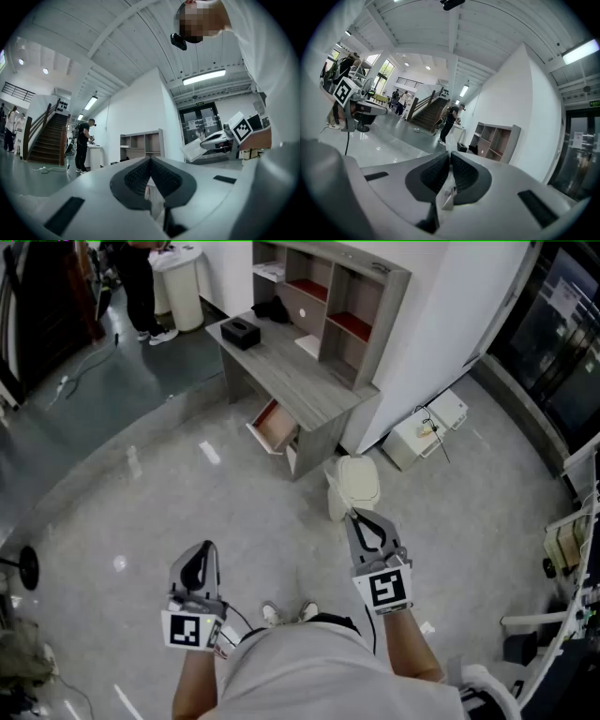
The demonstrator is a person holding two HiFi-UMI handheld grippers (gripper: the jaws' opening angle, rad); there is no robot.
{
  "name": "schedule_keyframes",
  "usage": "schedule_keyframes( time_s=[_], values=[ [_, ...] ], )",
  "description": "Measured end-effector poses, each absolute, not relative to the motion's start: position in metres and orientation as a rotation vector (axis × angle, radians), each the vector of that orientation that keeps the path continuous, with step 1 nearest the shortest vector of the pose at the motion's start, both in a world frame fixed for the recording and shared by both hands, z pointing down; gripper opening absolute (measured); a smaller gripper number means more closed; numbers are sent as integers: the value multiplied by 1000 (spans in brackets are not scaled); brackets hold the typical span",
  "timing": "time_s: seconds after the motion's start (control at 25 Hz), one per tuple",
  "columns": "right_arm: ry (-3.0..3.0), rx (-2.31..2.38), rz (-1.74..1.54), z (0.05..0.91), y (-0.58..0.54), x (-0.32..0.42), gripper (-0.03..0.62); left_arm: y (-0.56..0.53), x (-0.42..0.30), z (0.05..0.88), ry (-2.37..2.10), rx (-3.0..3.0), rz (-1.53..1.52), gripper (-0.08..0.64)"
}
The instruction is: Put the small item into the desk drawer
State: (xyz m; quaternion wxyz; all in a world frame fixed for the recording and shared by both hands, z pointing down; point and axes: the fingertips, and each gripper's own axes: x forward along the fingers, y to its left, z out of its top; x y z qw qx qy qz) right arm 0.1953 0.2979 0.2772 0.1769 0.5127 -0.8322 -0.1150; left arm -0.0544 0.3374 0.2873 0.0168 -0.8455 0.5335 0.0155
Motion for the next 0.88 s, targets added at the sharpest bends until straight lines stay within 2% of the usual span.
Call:
schedule_keyframes(
  time_s=[0.44, 0.88],
  values=[
    [-2353, 1438, -321, 281, 299, 201, 26, 340, -53, 292, 1665, -2615, 33, 18],
    [-2424, 1425, -270, 293, 308, 242, 26, 352, -9, 305, 1679, -2617, -23, 18]
  ],
)
